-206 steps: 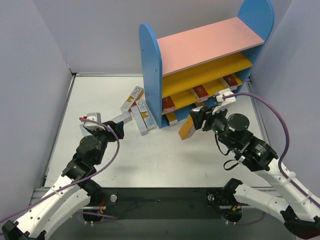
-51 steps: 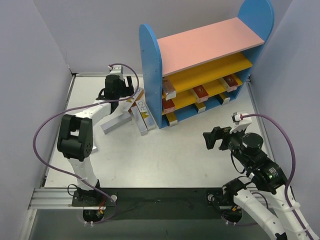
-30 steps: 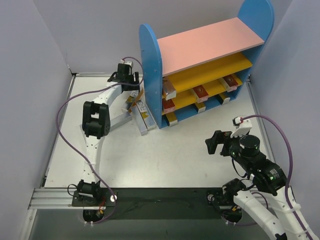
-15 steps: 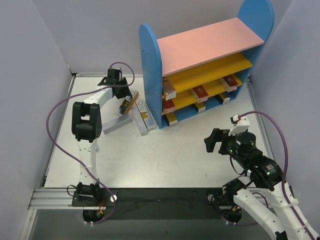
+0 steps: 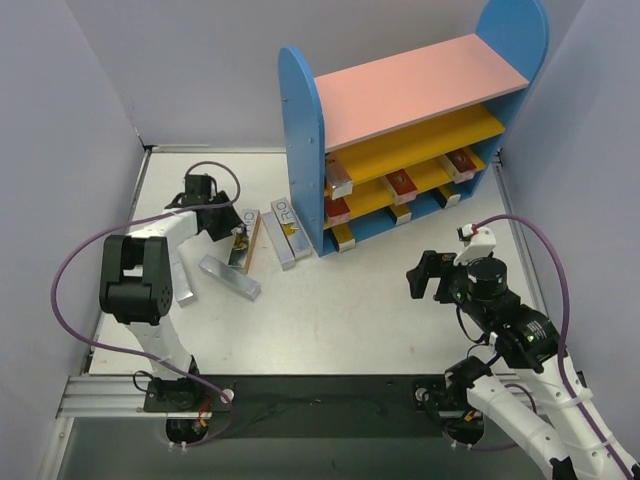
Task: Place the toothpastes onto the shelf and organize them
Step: Move the toothpaste to the center of the board, then pick up the toothpaste from the center of the board.
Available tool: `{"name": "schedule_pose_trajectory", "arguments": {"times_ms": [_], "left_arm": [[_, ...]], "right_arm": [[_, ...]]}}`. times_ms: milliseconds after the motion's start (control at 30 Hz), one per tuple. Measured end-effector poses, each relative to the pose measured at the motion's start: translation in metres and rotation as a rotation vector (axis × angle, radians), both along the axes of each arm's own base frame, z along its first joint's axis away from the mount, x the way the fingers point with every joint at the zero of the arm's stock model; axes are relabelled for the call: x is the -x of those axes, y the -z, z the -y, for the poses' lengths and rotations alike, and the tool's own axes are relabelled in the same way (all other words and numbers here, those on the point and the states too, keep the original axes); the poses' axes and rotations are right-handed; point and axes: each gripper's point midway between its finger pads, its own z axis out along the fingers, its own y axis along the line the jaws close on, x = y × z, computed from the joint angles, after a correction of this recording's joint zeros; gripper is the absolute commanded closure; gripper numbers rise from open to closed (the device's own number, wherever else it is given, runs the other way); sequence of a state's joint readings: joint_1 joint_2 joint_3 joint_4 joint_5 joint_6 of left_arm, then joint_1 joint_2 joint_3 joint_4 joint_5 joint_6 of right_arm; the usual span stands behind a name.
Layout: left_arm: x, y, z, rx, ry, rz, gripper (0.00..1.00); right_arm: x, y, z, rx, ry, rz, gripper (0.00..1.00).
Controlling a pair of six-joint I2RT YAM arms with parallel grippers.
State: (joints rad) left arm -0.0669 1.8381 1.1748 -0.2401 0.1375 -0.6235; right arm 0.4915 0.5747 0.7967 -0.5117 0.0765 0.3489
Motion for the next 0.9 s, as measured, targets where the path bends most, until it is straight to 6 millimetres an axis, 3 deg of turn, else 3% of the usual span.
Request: {"name": "schedule_pose_trajectory", "arguments": {"times_ms": [33, 167, 333, 433, 567, 733, 900], "left_arm": [[0.004, -0.001, 0.000, -0.007, 0.001, -0.007, 0.27], [-0.003, -0.014, -0.006, -0.054, 0.008, 0.017, 0.15], [-0.044, -0.051, -0.007, -0.140, 0.082, 0.133, 0.14], [-0.060, -0.059, 0.001, -0.207, 0.165, 0.169, 0.14], [-0.066, -0.042, 0.013, -0.258, 0.260, 0.128, 0.14], [-0.055, -0.010, 0.022, -0.311, 0.354, 0.033, 0.16], [-0.051, 0.013, 0.030, -0.341, 0.404, -0.041, 0.29]], "right_arm": [[-0.001, 0.000, 0.000, 0.000, -0.001, 0.002, 0.02], [-0.003, -0.002, 0.000, 0.002, 0.000, 0.011, 0.02], [-0.004, -0.003, -0.001, 0.000, -0.001, 0.019, 0.02], [-0.003, -0.005, 0.000, -0.002, 0.002, 0.024, 0.02], [-0.002, -0.008, 0.002, -0.012, 0.011, 0.046, 0.02], [-0.001, -0.009, 0.004, -0.022, 0.020, 0.058, 0.02], [-0.001, -0.009, 0.004, -0.028, 0.026, 0.058, 0.03]]}}
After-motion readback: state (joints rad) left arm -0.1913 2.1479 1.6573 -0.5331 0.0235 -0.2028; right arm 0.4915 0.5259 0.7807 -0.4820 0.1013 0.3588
